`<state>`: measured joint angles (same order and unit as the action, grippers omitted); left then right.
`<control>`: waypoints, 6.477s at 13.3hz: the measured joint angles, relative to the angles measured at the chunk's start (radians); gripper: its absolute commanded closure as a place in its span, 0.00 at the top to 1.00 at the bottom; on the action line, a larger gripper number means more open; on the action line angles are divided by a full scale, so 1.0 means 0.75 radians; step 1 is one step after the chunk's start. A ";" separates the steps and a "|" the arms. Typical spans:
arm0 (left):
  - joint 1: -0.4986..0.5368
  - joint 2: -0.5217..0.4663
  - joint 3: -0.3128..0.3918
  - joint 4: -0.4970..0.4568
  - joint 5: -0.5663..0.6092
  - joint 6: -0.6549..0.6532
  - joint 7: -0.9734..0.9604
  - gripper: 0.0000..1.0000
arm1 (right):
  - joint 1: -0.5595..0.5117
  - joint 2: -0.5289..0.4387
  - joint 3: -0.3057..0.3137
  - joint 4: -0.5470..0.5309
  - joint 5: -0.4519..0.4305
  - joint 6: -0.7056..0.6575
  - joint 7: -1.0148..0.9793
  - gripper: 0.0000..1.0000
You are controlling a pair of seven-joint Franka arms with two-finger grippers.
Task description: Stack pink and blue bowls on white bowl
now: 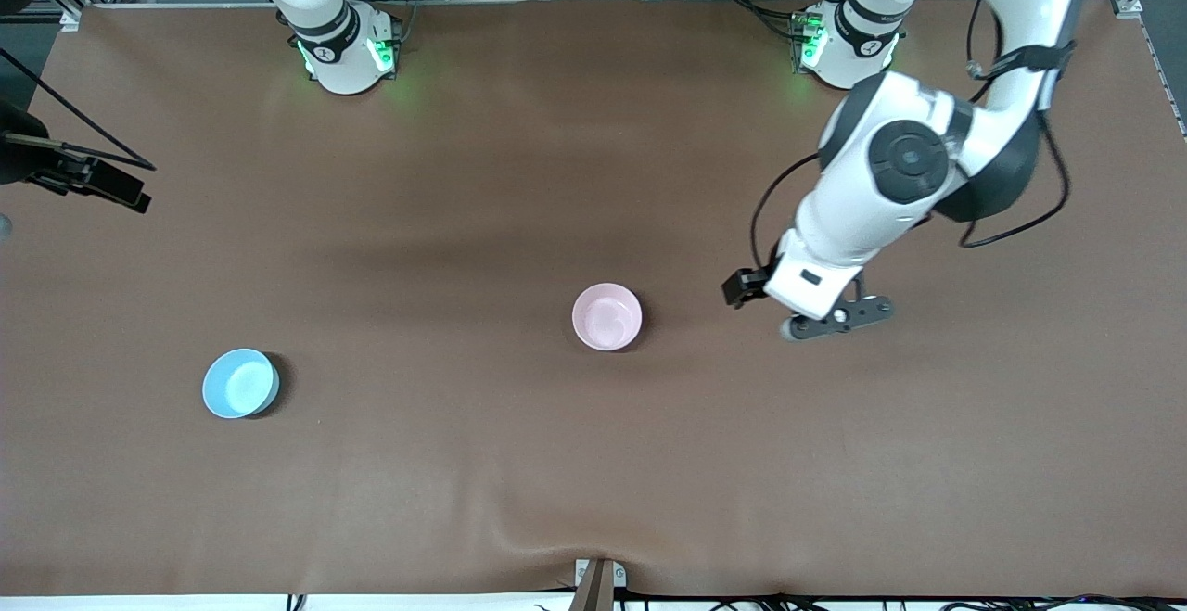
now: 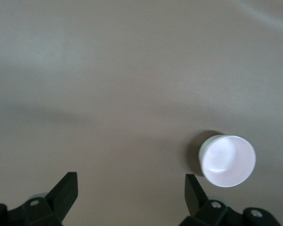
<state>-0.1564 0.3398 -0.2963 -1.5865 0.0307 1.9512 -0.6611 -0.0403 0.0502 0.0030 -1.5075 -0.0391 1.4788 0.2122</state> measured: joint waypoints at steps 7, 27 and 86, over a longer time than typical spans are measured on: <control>0.167 -0.174 0.004 0.011 0.000 -0.240 0.288 1.00 | 0.004 0.252 0.014 -0.004 0.000 0.198 -0.002 1.00; 0.157 -0.496 0.373 0.080 -0.026 -0.679 0.831 1.00 | -0.214 0.876 -0.007 -0.080 -0.001 1.015 -0.336 1.00; 0.150 -0.483 0.367 0.076 -0.027 -0.679 0.833 1.00 | 0.598 0.817 0.405 -0.144 0.018 1.315 1.458 1.00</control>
<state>-0.0438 -0.0228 -0.0209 -1.5294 0.0108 1.4417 -0.0362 0.4079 0.6630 0.3067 -1.6156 -0.0257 2.4650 1.3056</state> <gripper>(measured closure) 0.000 0.225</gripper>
